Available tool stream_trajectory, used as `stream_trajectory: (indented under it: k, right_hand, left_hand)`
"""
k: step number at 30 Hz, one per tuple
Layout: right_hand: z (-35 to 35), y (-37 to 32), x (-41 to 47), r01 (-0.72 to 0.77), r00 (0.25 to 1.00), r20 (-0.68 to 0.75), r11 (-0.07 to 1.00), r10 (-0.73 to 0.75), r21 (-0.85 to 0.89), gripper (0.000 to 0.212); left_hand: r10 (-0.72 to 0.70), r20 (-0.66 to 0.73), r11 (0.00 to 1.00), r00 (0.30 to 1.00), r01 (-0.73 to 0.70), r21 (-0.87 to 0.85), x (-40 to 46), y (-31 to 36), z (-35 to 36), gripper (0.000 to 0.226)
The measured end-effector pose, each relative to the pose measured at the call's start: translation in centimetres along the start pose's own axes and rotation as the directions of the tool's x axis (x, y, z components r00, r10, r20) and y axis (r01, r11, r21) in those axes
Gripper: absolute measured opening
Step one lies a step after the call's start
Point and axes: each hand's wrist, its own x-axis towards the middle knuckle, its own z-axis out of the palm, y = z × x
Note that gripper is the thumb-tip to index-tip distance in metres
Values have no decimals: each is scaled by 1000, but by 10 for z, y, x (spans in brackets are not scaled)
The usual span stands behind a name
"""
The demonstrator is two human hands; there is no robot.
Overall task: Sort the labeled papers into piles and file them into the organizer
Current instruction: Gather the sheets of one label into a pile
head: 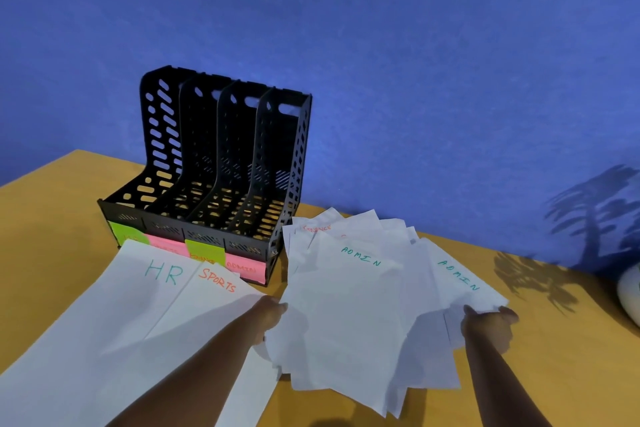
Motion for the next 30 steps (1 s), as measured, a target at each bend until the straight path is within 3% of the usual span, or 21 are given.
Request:
stream_trajectory:
  k: [3, 6, 9, 13, 18, 21, 26, 30]
  right_hand:
    - [1, -1, 3, 0, 1000, -15, 1000, 0, -12, 50]
    - [-1, -2, 2, 167, 984, -51, 979, -173, -117, 34]
    - [-1, -14, -4, 368, 905, -168, 918, -390, -150, 30]
    - [-13, -45, -15, 484, 822, -307, 873, -480, -68, 33]
    - [-45, -91, -24, 706, 622, -405, 704, -670, -79, 43]
    - [-63, -122, -30, 767, 562, -426, 640, -709, -51, 60]
    - [-80, -158, -38, 865, 437, -496, 501, -751, 3, 61]
    - [-81, -167, -35, 890, 426, -430, 455, -796, 41, 37]
  left_hand:
    - [25, 4, 1000, 1000, -25, 9, -2, -4, 4, 41]
    - [45, 8, 999, 999, -45, -1, -9, -7, 8, 37]
    - [59, -2, 998, 998, -59, 13, -13, -10, 10, 35]
    - [56, -18, 998, 998, -56, 26, -17, -12, 11, 34]
    - [55, -23, 998, 998, -55, -25, -23, -12, 13, 25]
    - [63, -30, 998, 998, -64, -23, -28, -12, 12, 32]
    - [26, -52, 997, 998, -30, -69, -37, -12, 14, 35]
    - [-6, -53, 989, 999, -1, -147, -38, -12, 16, 32]
